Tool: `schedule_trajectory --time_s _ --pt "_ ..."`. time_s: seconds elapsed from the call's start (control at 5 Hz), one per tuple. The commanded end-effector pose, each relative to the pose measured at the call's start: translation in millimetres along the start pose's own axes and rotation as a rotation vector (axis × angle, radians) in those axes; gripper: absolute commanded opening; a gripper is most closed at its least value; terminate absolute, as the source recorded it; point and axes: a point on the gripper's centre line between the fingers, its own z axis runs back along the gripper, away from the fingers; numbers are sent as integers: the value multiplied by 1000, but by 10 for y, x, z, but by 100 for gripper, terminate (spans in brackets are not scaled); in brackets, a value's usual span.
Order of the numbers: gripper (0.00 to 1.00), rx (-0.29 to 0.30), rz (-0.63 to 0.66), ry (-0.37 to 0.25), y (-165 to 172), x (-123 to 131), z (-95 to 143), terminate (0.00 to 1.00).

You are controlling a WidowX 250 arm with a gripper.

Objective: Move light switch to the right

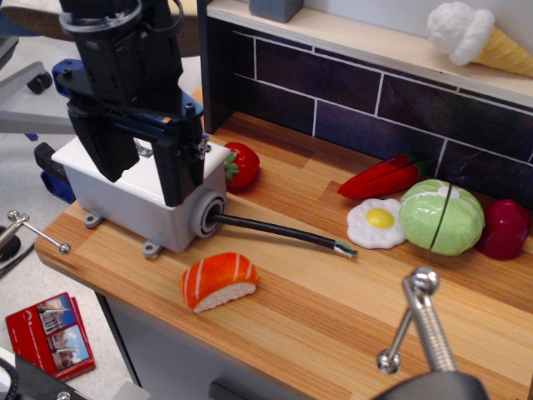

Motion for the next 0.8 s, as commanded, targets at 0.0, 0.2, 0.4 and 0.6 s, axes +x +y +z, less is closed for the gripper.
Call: schedule_trajectory --time_s 0.0,0.2,0.4,0.6 --pt "100 0 0 0 0 0 0 0" --pt "100 -19 76 3 261 185 87 0" --pt "100 -2 151 -45 583 354 187 0" --pt "100 -3 160 -44 785 436 163 0"
